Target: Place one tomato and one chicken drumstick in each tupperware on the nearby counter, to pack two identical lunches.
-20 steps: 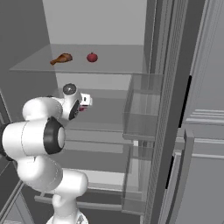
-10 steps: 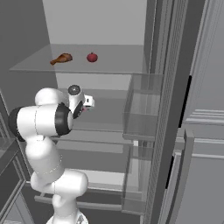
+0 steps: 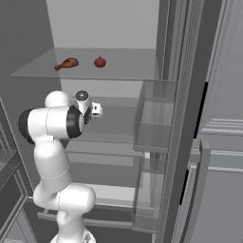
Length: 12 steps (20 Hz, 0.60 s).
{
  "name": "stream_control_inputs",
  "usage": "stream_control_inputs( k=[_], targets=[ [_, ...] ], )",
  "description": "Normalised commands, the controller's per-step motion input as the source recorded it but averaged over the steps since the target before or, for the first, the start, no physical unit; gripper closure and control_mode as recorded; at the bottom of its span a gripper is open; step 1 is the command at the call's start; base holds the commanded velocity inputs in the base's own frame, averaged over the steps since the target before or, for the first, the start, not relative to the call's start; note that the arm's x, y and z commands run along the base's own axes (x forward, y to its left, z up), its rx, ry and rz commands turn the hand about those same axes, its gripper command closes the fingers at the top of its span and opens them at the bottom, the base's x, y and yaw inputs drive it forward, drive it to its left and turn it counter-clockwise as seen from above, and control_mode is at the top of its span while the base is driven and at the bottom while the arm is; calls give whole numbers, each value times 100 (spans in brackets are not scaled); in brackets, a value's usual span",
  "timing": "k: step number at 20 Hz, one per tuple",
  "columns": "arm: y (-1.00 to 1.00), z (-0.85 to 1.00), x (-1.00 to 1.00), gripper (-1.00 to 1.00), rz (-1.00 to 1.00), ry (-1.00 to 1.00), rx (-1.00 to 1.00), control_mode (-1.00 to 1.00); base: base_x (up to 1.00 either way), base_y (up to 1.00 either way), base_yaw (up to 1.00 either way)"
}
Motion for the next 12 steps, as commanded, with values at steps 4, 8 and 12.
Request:
stream_control_inputs(
  k=[4, 8, 12],
  targets=[
    [7, -41, 13, 100, 0, 6, 0, -100, 0, 0, 0],
    [6, -68, 0, 100, -4, 16, 0, -100, 0, 0, 0],
    [0, -68, -10, 100, -5, 15, 0, -100, 0, 0, 0]
  ],
)
